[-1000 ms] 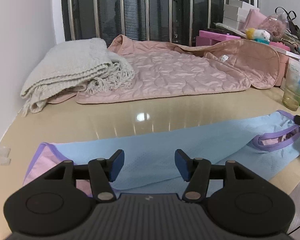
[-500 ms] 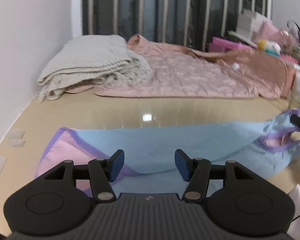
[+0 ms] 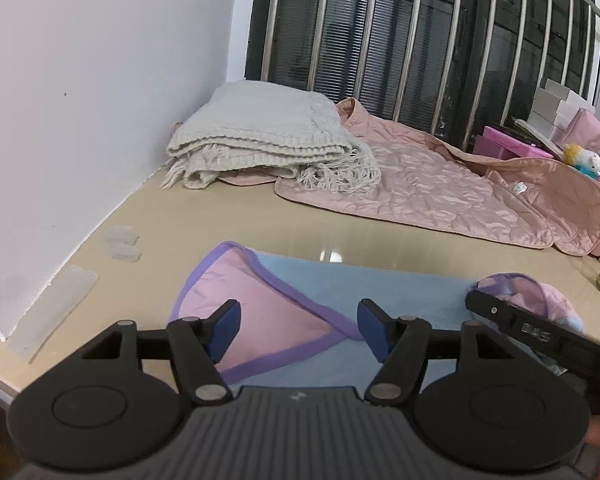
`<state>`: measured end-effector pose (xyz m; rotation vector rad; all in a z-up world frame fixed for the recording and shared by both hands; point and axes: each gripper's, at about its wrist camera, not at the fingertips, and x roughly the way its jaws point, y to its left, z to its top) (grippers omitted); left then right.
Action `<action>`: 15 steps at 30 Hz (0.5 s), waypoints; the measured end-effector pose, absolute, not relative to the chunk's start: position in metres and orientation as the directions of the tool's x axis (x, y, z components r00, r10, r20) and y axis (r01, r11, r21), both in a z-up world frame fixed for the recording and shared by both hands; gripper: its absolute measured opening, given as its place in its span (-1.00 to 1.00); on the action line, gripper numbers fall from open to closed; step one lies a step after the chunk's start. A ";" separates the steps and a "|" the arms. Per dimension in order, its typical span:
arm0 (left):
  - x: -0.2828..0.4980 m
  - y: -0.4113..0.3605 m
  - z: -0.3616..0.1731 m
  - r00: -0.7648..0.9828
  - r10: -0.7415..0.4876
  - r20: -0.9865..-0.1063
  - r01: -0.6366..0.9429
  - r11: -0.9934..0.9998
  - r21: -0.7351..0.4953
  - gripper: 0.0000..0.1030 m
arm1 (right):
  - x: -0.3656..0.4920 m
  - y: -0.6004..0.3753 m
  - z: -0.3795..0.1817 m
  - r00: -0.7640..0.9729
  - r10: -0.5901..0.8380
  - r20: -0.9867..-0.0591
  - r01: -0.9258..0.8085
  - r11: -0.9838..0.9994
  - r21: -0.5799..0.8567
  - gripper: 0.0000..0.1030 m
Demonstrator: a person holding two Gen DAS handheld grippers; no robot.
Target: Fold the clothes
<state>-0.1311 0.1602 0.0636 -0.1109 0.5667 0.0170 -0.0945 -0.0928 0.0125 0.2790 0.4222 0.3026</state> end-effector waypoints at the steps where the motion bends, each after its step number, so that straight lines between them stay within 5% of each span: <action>1: -0.131 0.161 0.063 0.845 -0.012 -0.535 -0.052 0.993 -0.105 0.29 | -0.097 -0.092 0.013 0.866 0.353 -0.355 -0.241 0.915 0.322 0.21; 7: -0.134 0.168 0.056 0.842 -0.015 -0.540 -0.082 0.985 -0.154 0.29 | -0.144 -0.117 0.040 0.897 0.374 -0.234 -0.339 0.924 0.177 0.29; 9: -0.137 0.167 0.054 0.838 -0.008 -0.545 -0.088 0.985 -0.151 0.29 | -0.150 -0.131 0.046 0.918 0.327 -0.227 -0.302 0.943 0.139 0.10; 11: -0.141 0.165 0.052 0.835 -0.011 -0.550 -0.083 0.986 -0.146 0.30 | -0.143 -0.141 0.043 0.922 0.288 -0.259 -0.260 0.956 0.139 -0.37; 13: -0.143 0.165 0.052 0.836 -0.015 -0.548 -0.079 0.986 -0.149 0.30 | -0.126 -0.148 0.032 0.905 0.280 -0.321 -0.236 0.957 0.172 -0.64; 15: -0.142 0.165 0.051 0.832 0.016 -0.555 -0.107 0.985 -0.133 0.30 | -0.107 -0.146 0.018 0.869 0.288 -0.402 -0.227 0.954 0.194 -0.69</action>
